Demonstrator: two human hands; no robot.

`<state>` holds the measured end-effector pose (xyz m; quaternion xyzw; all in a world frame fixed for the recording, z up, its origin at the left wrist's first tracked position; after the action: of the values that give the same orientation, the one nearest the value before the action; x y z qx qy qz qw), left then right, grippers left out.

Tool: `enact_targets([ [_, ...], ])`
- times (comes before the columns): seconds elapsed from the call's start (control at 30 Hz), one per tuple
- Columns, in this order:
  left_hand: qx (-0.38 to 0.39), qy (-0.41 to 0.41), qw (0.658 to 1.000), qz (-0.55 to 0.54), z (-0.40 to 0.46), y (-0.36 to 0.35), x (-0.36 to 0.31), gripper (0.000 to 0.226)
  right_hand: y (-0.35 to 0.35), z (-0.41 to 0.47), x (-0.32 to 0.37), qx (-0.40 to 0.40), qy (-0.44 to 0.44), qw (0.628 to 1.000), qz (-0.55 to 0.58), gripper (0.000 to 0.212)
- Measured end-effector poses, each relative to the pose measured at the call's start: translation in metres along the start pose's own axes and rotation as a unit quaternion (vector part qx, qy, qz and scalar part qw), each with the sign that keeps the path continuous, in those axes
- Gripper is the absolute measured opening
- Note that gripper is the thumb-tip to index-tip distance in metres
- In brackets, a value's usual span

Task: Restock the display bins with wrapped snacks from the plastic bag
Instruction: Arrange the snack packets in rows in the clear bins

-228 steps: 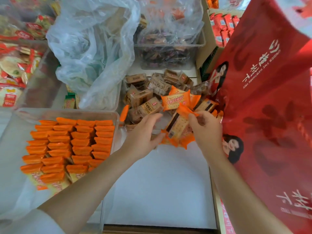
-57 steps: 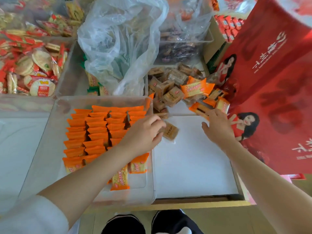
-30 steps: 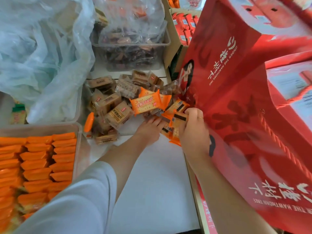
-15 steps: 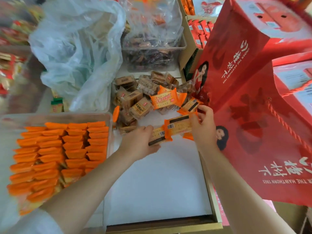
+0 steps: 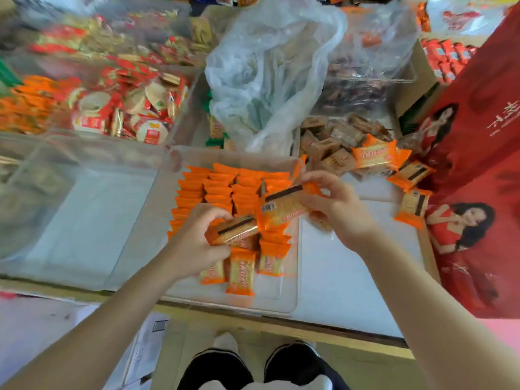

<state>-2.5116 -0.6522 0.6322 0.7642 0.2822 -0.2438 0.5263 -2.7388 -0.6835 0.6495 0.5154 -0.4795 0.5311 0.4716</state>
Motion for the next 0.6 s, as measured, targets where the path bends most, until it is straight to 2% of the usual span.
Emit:
enact_targets([
  [0.07,0.009,0.006,1.0,0.014,-0.009,0.015,0.024,0.045,-0.025,-0.004,0.0,0.037,0.001,0.998,-0.046,0.022],
  [0.13,0.051,0.008,0.998,0.045,-0.016,0.023,0.042,0.048,-0.049,-0.008,-0.002,0.063,0.004,0.992,-0.113,0.018],
  [0.23,0.095,-0.023,0.983,0.154,-0.022,0.027,0.064,0.047,-0.091,-0.015,-0.019,0.116,-0.012,0.976,-0.184,0.014],
  [0.3,0.071,-0.028,0.957,0.279,-0.021,0.033,0.078,0.033,-0.12,-0.023,-0.036,0.173,-0.023,0.956,-0.234,0.021],
  [0.4,0.068,-0.054,0.899,0.43,-0.011,0.029,0.093,0.028,-0.151,-0.029,-0.059,0.235,-0.035,0.905,-0.353,0.039],
  [0.53,0.033,-0.201,0.836,0.509,-0.008,0.016,0.088,0.022,-0.173,-0.031,-0.054,0.269,-0.02,0.875,-0.401,0.049],
  [0.6,0.019,-0.222,0.814,0.536,-0.005,0.017,0.091,0.026,-0.171,-0.03,-0.045,0.269,-0.001,0.872,-0.409,0.049],
])
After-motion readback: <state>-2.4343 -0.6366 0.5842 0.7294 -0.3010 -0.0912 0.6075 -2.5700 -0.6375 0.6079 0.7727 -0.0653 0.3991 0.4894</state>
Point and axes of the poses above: each hand's wrist, its own z-axis towards the middle knuckle, its own y-axis out of the back of the hand, x = y × z, the point moved 7 cm from there along z, towards the middle knuckle, and after that the axes turned 15 degrees about y, right-handed, at the moved point
